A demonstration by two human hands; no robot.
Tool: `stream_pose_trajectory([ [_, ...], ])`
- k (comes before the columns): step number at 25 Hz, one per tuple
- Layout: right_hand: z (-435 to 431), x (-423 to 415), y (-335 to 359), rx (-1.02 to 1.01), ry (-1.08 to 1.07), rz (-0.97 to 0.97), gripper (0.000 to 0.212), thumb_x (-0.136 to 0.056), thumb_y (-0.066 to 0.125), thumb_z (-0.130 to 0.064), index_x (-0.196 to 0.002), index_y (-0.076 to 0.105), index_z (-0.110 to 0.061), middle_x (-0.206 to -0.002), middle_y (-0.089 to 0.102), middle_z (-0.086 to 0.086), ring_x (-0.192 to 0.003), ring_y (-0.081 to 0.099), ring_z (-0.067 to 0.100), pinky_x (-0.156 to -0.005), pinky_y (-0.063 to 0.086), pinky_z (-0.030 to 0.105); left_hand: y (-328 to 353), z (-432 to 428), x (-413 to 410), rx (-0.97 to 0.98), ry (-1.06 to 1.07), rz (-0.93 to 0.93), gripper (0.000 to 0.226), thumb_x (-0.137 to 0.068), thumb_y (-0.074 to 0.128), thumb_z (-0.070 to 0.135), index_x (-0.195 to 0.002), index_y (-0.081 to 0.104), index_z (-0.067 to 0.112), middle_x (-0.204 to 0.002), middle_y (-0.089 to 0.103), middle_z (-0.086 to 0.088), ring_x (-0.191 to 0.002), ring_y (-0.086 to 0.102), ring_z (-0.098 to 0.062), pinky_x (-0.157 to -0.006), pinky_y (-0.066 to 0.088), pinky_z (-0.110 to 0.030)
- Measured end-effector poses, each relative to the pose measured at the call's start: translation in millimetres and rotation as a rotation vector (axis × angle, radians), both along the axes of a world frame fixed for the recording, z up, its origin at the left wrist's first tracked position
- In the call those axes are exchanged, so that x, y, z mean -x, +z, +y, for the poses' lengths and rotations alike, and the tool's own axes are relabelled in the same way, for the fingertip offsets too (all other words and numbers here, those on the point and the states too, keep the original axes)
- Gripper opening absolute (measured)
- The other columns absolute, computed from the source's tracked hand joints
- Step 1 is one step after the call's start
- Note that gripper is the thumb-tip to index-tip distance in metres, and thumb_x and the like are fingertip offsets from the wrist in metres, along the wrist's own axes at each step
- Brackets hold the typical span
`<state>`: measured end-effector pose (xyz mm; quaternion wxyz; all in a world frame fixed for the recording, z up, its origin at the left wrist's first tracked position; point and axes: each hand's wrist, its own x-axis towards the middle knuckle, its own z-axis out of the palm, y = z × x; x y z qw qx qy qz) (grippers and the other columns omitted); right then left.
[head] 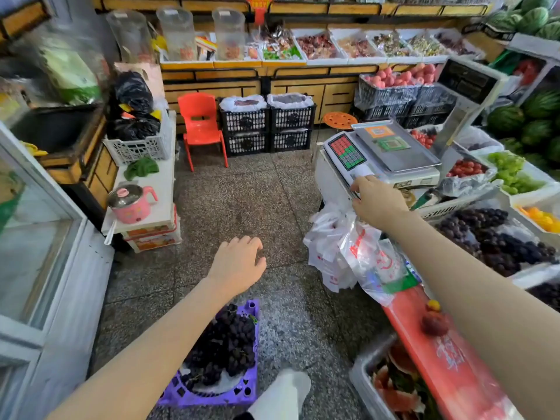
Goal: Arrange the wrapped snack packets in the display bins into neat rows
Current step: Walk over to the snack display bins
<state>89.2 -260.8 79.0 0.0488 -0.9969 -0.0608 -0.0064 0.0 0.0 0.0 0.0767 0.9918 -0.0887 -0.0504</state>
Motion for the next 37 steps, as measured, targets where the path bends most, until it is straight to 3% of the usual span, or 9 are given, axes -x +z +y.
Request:
stream_pose_trajectory([
  [3,3,-42,-4,0.012,0.029,-0.016,0.031,-0.095,0.043,-0.016,-0.125,0.048,-0.013,-0.131,0.047,0.008,-0.112,0.051,0.029,-0.080,0.039,0.036,-9,2,-39,0.020,0.027,-0.016,0.035,-0.098,0.041,0.037,-0.127,0.049,0.020,-0.120,0.057,0.001,-0.110,0.052,-0.018,-0.096,0.038,-0.035],
  [16,47,-274,21,-0.004,0.174,-0.030,0.029,-0.095,0.042,-0.015,-0.123,0.049,-0.012,-0.125,0.049,0.009,-0.109,0.052,0.029,-0.073,0.039,0.034,13,21,-244,-0.007,0.128,-0.028,0.035,-0.099,0.039,0.038,-0.128,0.048,0.021,-0.123,0.055,0.003,-0.112,0.051,-0.018,-0.096,0.036,-0.034],
  [19,55,-322,28,-0.008,0.186,-0.049,0.028,-0.095,0.042,-0.016,-0.122,0.049,-0.013,-0.122,0.050,0.009,-0.109,0.052,0.029,-0.078,0.041,0.037,23,28,-290,-0.015,0.132,-0.062,0.035,-0.098,0.039,0.039,-0.127,0.048,0.022,-0.123,0.055,0.003,-0.112,0.051,-0.017,-0.096,0.036,-0.034],
  [29,82,-490,39,-0.007,0.296,-0.127,0.032,-0.094,0.042,-0.014,-0.125,0.048,-0.012,-0.125,0.051,0.008,-0.106,0.055,0.028,-0.071,0.038,0.032,47,42,-437,-0.004,0.255,-0.182,0.037,-0.098,0.040,0.038,-0.130,0.048,0.023,-0.126,0.055,0.004,-0.114,0.050,-0.016,-0.098,0.037,-0.033],
  [34,105,-560,36,0.008,0.335,-0.101,0.032,-0.092,0.044,-0.015,-0.124,0.048,-0.013,-0.124,0.051,0.009,-0.110,0.053,0.029,-0.083,0.046,0.039,45,54,-489,0.013,0.310,-0.162,0.037,-0.098,0.041,0.038,-0.129,0.049,0.022,-0.127,0.055,0.002,-0.115,0.050,-0.017,-0.100,0.037,-0.034],
  [37,124,-599,35,0.000,0.362,-0.104,0.033,-0.094,0.043,-0.016,-0.127,0.047,-0.012,-0.125,0.050,0.009,-0.107,0.054,0.029,-0.080,0.044,0.037,44,69,-524,0.017,0.332,-0.146,0.037,-0.098,0.040,0.038,-0.131,0.047,0.022,-0.129,0.053,0.003,-0.118,0.049,-0.017,-0.101,0.036,-0.034],
])
